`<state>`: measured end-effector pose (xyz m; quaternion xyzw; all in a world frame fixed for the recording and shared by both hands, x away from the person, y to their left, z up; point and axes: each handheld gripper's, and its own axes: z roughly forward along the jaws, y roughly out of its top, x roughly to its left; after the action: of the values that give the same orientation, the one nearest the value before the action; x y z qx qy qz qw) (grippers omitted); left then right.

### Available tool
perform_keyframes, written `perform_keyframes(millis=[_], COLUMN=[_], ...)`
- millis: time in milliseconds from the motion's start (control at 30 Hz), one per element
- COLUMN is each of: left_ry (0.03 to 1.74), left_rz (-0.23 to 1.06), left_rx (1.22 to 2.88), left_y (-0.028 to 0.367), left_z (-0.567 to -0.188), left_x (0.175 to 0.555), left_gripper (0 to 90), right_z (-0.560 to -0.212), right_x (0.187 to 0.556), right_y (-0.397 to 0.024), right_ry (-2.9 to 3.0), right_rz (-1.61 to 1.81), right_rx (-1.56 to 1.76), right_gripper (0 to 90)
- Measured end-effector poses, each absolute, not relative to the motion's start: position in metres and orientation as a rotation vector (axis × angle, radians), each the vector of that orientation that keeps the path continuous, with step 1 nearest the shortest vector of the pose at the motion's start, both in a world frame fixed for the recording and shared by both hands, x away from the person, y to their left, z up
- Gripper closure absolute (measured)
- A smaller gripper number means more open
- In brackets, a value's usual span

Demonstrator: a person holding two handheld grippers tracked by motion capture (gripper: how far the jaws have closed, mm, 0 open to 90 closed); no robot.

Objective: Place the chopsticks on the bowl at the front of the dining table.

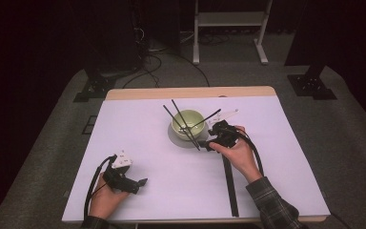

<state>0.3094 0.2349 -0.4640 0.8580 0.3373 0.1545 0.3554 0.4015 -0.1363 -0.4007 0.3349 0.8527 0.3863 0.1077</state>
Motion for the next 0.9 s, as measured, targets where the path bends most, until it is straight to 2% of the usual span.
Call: perform_keyframes(millis=[500,900], left_ry=[0.872,0.871], left_rz=[0.399,0.399], left_rx=[2.218,2.214], left_y=[0.235,0.235], left_z=[-0.464,-0.464], left_x=[0.309,0.309], left_gripper=[0.0,0.0], right_z=[-0.365,-0.343], right_x=[0.401,0.428], right_y=[-0.138,-0.116], right_ry=[2.428,2.398], right_rz=[1.224,1.272], right_rx=[0.999,1.013], right_gripper=[32.1,32.0])
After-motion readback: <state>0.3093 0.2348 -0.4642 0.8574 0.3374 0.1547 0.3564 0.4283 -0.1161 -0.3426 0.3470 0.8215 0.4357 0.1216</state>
